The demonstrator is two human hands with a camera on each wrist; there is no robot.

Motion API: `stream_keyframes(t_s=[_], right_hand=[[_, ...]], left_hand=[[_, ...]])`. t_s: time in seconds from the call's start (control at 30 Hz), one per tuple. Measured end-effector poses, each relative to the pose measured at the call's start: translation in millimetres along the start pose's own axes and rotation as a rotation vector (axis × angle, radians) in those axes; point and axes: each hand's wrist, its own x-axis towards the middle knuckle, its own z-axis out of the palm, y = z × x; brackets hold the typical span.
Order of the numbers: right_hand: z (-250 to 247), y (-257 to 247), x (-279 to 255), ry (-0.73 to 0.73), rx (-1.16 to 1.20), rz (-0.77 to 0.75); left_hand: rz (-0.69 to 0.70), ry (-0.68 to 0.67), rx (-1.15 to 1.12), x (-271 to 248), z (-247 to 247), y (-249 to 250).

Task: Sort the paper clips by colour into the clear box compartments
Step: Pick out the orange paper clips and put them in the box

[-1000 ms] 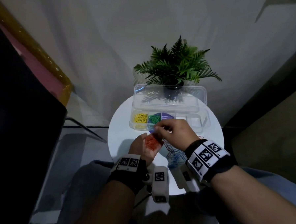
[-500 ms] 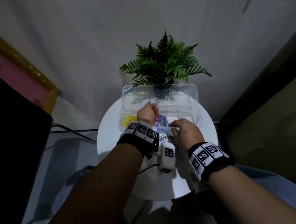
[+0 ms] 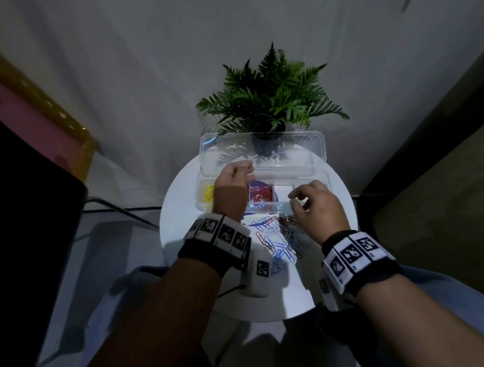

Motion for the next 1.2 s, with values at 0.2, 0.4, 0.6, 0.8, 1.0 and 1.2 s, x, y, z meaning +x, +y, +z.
stream_keyframes(t_s=[0.2, 0.4, 0.6, 0.8, 1.0, 1.2], right_hand=[[3, -13, -13, -0.43, -0.13, 0.052], [43, -21, -19, -0.507, -0.305, 0.169], [49, -17, -11, -0.411, -0.301, 0.134], [48, -16, -11, -0.438, -0.416, 0.046], [58, -21, -9, -0.475, -0.415, 0.012], [46, -33, -11, -0.295, -0.027, 0.122]], left_hand=[[-0.388, -0.013, -0.359, -39, -60, -27], [-0.445, 0.074, -0.297, -52, -71, -34], [-0.485, 0.064, -0.249, -55, -77, -34], [-0.588, -0.062, -0.327, -53, -90, -42], [-0.623, -0.091, -0.346, -48, -94, -50], [-0.62, -0.081, -0.397, -46, -90, -49]])
